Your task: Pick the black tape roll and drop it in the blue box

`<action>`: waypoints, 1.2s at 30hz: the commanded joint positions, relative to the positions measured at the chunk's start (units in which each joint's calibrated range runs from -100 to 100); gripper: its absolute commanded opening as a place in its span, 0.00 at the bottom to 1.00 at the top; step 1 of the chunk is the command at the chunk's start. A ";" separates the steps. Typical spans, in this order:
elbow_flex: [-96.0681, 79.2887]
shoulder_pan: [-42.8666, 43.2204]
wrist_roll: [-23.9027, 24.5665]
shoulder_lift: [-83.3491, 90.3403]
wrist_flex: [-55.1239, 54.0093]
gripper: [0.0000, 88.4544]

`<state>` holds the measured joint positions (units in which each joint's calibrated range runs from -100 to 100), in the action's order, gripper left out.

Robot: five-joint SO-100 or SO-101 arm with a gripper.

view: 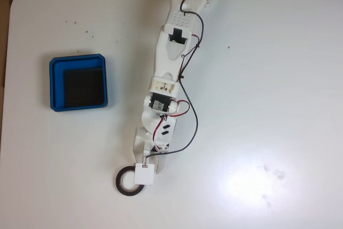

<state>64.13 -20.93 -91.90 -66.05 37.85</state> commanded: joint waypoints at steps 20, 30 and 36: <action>4.70 -1.30 -0.30 -2.18 -9.55 0.20; 4.79 -1.40 -0.30 -2.27 -10.37 0.20; 4.79 -2.86 -0.39 -2.43 -15.82 0.20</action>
<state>64.22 -23.01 -91.90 -69.35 25.53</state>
